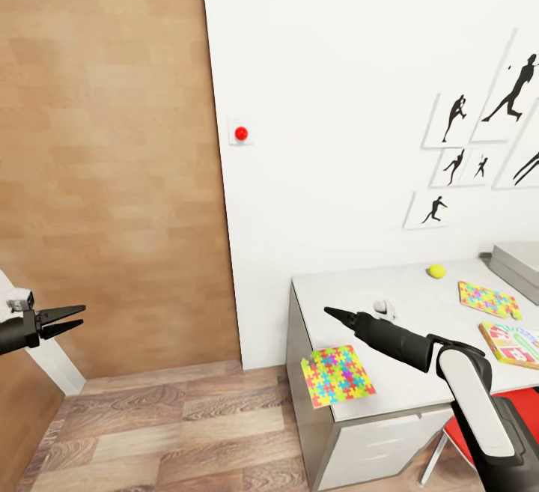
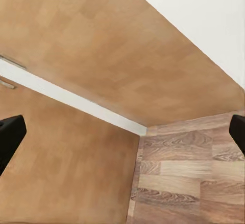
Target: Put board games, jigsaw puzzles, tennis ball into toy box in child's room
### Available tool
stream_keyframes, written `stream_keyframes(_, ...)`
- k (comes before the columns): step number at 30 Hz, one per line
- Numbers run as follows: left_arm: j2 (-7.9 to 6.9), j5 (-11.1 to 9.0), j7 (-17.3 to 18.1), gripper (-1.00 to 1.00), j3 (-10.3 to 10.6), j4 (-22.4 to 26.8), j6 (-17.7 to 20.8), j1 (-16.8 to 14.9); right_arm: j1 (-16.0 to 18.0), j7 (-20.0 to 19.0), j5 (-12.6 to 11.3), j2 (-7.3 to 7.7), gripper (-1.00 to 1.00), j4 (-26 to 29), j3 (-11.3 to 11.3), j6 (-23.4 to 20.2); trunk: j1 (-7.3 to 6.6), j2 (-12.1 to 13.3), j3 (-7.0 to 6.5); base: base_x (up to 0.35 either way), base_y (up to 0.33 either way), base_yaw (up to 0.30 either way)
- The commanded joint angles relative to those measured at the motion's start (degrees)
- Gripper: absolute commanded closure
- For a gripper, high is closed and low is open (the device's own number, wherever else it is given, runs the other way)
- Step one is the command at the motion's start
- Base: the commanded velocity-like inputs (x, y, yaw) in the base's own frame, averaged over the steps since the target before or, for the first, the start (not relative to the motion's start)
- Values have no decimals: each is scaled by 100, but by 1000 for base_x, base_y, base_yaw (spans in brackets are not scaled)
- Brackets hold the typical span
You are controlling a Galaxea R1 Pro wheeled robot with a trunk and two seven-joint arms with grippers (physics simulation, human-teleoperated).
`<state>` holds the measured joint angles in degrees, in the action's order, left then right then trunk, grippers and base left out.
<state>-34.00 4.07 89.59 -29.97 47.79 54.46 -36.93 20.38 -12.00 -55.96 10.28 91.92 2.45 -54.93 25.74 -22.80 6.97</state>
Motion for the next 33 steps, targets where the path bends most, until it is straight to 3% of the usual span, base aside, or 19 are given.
stream_keyframes(1,19,45,41,-100,-7,3,59,-7,3,-109,57,-2,-100,0,16,-25,4,-12,3,0,0,0)
stream_keyframes(8,179,59,41,-100,80,10,56,-9,-7,-481,56,-17,-100,1,42,-19,4,-12,-62,0,0,0)
stream_keyframes(18,782,99,41,-100,374,-22,67,-125,-8,-578,62,-2,-100,-4,91,9,4,-12,-156,0,0,0)
stream_keyframes(22,985,105,-320,-100,547,-46,59,-131,-21,-579,72,6,-100,-6,109,196,4,-12,-193,0,0,0)
stream_keyframes(28,1151,109,-529,-100,646,-42,56,-137,-215,-575,77,-42,-100,-3,80,490,4,-12,-221,0,0,0)
stream_keyframes(33,1178,111,-549,-100,656,-42,56,-139,-253,-576,73,-33,-100,-5,75,582,4,-12,-224,0,0,0)
